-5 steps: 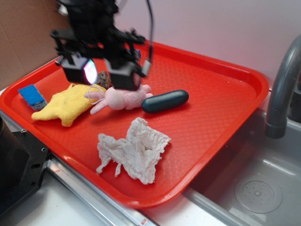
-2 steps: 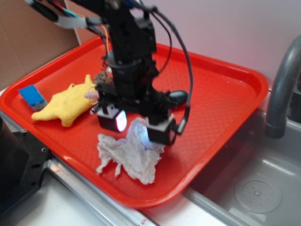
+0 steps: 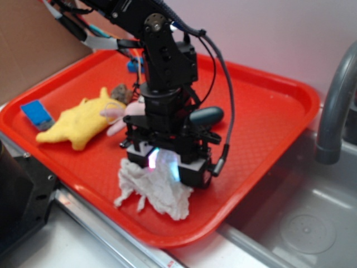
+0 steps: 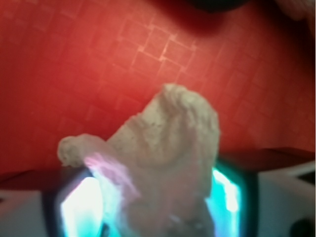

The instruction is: Grab the white paper.

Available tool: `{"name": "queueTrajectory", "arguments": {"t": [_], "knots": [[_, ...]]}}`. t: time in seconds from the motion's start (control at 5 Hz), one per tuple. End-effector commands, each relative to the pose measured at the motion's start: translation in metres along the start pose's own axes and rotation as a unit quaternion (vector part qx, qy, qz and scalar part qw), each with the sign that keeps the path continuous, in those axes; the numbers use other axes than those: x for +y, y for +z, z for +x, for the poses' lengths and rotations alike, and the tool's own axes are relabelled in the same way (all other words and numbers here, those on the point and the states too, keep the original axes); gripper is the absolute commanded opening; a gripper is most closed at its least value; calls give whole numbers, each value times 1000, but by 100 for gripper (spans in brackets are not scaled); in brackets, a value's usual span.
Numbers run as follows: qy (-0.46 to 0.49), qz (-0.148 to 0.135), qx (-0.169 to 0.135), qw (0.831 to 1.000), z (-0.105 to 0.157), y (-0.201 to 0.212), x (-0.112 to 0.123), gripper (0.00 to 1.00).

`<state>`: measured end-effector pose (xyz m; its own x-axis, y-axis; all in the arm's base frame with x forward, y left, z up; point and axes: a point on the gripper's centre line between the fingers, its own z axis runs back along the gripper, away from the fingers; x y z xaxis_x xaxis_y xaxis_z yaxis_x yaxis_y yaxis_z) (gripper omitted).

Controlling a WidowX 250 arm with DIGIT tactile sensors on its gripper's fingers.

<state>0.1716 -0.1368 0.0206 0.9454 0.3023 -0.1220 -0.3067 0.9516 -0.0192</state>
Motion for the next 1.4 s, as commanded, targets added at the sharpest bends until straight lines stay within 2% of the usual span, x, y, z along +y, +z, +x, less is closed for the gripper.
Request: {"name": "queueTrajectory", "arguments": {"t": [0.0, 0.2, 0.4, 0.6, 0.8, 1.0, 1.2], "knots": [[-51, -26, -14, 998, -6, 18, -4, 0], [-125, 14, -61, 990, -1, 69, 40, 0], [-146, 3, -129, 981, 2, 120, 85, 0], [-117, 28, -120, 986, -19, 170, 103, 0], [-108, 36, -107, 988, -29, 220, 91, 0], [-111, -1, -119, 987, -25, 236, 86, 0], [-130, 6, -137, 982, -25, 234, 82, 0]]}}
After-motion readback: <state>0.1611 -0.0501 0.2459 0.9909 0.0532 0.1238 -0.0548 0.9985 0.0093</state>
